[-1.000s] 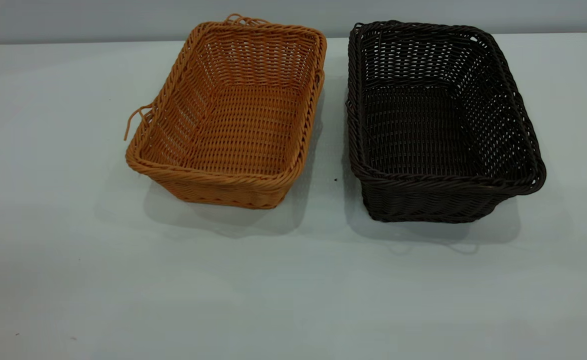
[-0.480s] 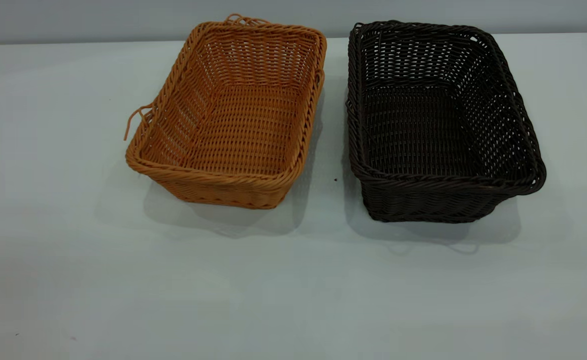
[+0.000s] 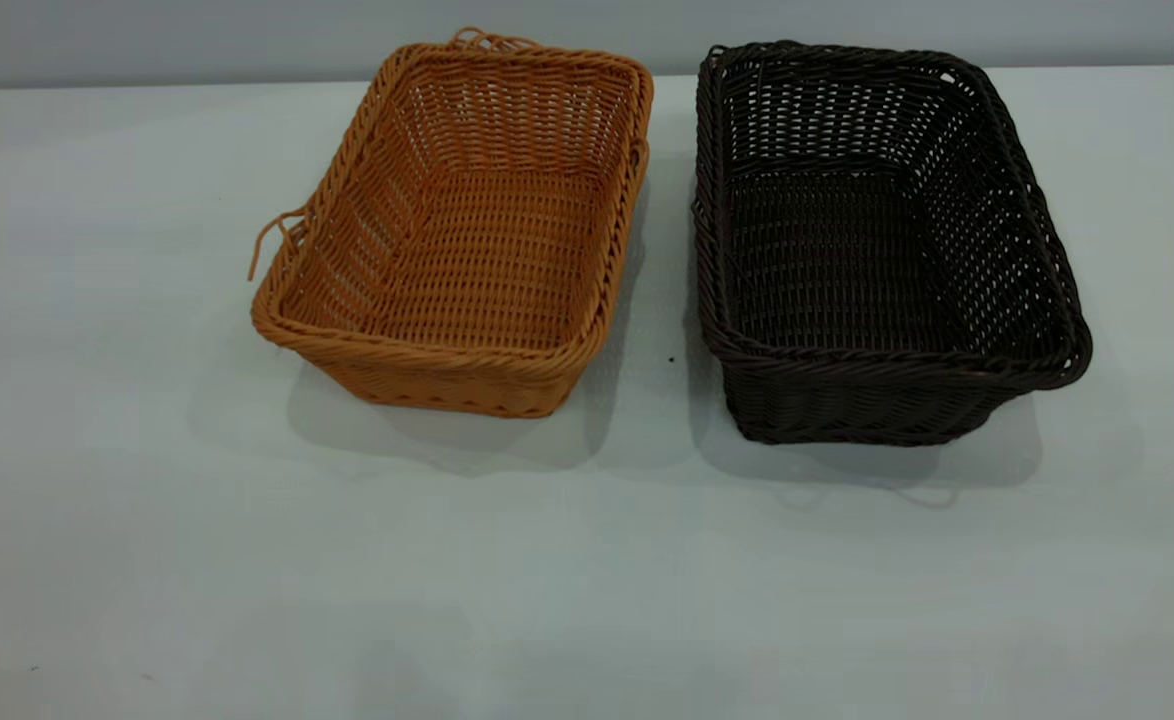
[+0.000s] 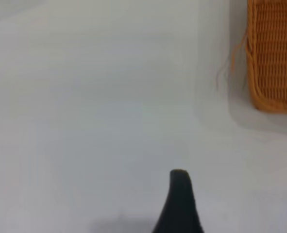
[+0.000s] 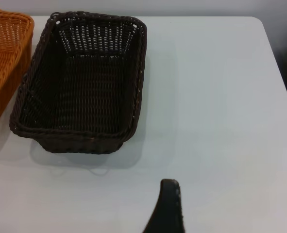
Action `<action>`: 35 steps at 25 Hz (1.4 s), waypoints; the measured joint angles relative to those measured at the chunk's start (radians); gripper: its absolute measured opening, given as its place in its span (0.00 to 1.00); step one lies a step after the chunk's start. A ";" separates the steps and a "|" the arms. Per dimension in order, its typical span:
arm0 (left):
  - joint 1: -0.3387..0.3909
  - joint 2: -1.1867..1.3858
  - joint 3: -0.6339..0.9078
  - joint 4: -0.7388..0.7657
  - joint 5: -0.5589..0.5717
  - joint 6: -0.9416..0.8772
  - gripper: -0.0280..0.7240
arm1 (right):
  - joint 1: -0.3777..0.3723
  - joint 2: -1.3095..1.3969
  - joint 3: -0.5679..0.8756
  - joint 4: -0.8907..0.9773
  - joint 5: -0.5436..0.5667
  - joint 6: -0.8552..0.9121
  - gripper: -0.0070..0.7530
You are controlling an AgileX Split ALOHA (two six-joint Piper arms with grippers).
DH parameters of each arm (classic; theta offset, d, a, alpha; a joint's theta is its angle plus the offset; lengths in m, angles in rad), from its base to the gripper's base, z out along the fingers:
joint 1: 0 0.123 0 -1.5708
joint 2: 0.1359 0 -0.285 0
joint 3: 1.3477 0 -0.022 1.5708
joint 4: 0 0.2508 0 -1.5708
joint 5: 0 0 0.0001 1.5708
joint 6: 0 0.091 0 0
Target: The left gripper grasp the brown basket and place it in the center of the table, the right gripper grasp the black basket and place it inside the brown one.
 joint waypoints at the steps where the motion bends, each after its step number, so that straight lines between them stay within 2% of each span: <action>1: 0.000 0.071 -0.021 -0.003 -0.026 0.002 0.76 | 0.000 0.000 0.000 0.000 0.000 0.000 0.79; 7: -0.011 0.465 -0.176 -0.035 -0.167 0.049 0.79 | 0.000 0.000 0.000 0.000 0.000 0.000 0.79; 15: -0.137 0.942 -0.406 -0.039 -0.306 0.068 0.80 | 0.000 0.018 -0.001 -0.001 0.000 0.042 0.79; 24: -0.171 1.332 -0.683 -0.041 -0.334 0.068 0.81 | 0.000 0.277 -0.069 0.004 -0.017 0.070 0.79; 30: -0.215 1.497 -0.821 -0.043 -0.341 0.068 0.81 | 0.000 0.482 -0.069 0.074 -0.108 0.075 0.79; 35: -0.225 1.608 -0.893 -0.063 -0.343 0.069 0.81 | 0.000 0.629 -0.069 0.183 -0.171 0.063 0.79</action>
